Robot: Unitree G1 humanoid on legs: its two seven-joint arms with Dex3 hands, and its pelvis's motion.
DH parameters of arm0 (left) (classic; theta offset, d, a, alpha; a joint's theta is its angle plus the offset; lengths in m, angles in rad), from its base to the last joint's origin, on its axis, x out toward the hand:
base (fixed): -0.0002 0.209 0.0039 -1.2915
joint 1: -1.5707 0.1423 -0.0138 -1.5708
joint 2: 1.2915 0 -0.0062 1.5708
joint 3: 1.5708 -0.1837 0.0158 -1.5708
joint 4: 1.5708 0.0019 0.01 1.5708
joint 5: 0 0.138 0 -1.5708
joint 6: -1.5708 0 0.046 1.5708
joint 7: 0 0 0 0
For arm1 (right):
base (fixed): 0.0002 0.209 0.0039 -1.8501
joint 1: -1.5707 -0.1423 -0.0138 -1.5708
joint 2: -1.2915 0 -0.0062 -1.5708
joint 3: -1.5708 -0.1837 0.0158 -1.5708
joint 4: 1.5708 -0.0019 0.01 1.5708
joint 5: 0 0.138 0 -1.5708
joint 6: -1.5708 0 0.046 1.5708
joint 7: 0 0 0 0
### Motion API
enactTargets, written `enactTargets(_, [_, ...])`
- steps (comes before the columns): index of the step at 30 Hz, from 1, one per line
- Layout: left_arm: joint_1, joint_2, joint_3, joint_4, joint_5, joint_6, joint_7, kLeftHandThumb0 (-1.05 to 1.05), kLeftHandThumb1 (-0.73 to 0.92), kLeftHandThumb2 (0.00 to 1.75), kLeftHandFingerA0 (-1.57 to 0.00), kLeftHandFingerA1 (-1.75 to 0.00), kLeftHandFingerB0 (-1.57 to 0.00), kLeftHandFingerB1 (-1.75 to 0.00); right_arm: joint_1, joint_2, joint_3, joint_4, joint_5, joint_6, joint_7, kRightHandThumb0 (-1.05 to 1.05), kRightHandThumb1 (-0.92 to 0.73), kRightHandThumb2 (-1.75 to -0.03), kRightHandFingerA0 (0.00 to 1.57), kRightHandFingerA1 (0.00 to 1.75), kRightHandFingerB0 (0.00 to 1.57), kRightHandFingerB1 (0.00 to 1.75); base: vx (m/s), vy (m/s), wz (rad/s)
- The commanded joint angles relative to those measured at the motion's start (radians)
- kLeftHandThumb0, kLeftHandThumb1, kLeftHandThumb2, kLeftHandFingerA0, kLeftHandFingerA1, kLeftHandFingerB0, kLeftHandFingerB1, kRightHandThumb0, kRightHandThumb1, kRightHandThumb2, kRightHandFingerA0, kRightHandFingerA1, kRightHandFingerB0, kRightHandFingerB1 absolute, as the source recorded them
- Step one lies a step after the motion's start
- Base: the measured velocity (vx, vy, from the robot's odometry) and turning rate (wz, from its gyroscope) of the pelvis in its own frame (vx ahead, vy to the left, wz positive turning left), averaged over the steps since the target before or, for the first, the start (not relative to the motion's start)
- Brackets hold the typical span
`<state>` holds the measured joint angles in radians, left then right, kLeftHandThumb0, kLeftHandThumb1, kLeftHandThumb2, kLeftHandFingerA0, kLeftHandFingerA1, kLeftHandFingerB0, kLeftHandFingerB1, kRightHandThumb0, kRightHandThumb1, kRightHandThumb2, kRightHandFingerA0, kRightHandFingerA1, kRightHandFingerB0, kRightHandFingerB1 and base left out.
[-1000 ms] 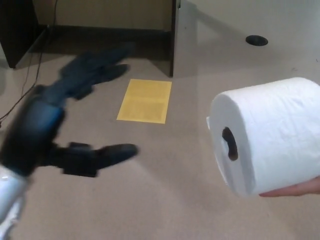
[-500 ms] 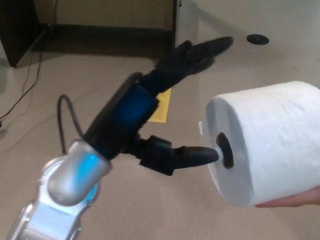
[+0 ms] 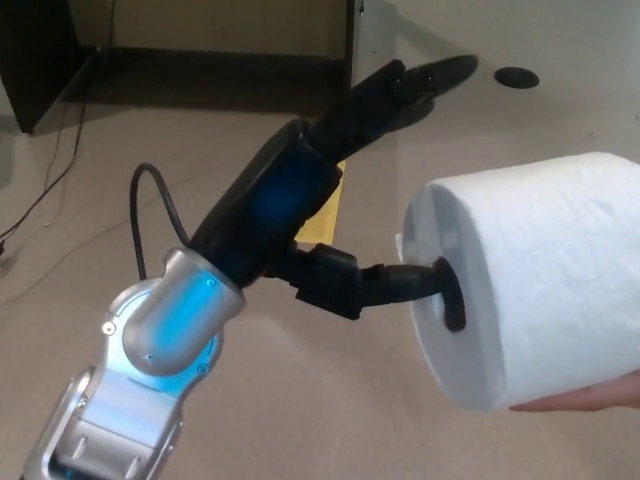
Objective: A person is holding a toilet paper roll and the robot extends its left hand to grab the roll by inserting its thumb into the gap in the middle and brings its hand down by its side. Then it extends its arm again to hand the toilet paper roll back to the person.
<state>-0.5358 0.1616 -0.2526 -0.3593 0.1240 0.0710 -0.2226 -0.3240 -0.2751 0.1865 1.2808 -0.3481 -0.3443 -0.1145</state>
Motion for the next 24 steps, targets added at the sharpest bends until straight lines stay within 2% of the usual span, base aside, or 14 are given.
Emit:
enactTargets(1, [-0.008, 0.011, 0.012, 0.018, 0.030, -0.006, -0.006, -0.50, 0.37, 0.62, -0.22, -0.41, -0.09, -0.32, -0.005, -0.017, -0.003, 0.002, 0.002, 0.018, 0.014, -0.33, -0.65, -0.59, 0.63, 0.52, 0.45, 0.37, 0.00, 0.000, 0.00])
enactTargets(9, [0.007, -0.007, 0.006, 0.025, 0.031, -0.032, 0.001, -0.49, 0.37, 0.61, -0.21, -0.40, -0.09, -0.32, -0.008, -0.018, -0.002, 0.004, 0.000, 0.023, 0.021, -0.34, -0.64, -0.59, 0.65, 0.53, 0.47, 0.36, 0.00, 0.000, 0.00])
enactTargets(17, [0.007, -0.036, -0.033, -0.007, 0.072, 0.040, 0.007, -0.49, 0.37, 0.61, -0.20, -0.39, -0.09, -0.30, -0.008, -0.023, 0.004, 0.000, -0.004, 0.024, 0.030, -0.34, -0.65, -0.59, 0.64, 0.53, 0.46, 0.36, 0.00, 0.000, 0.00])
enactTargets(24, [-0.014, -0.076, -0.046, 0.031, 0.093, 0.013, 0.022, -0.45, 0.36, 0.60, -0.22, -0.40, -0.08, -0.33, -0.028, -0.021, -0.001, 0.001, 0.001, 0.038, 0.046, -0.32, -0.65, -0.59, 0.63, 0.51, 0.46, 0.36, 0.00, 0.000, 0.00])
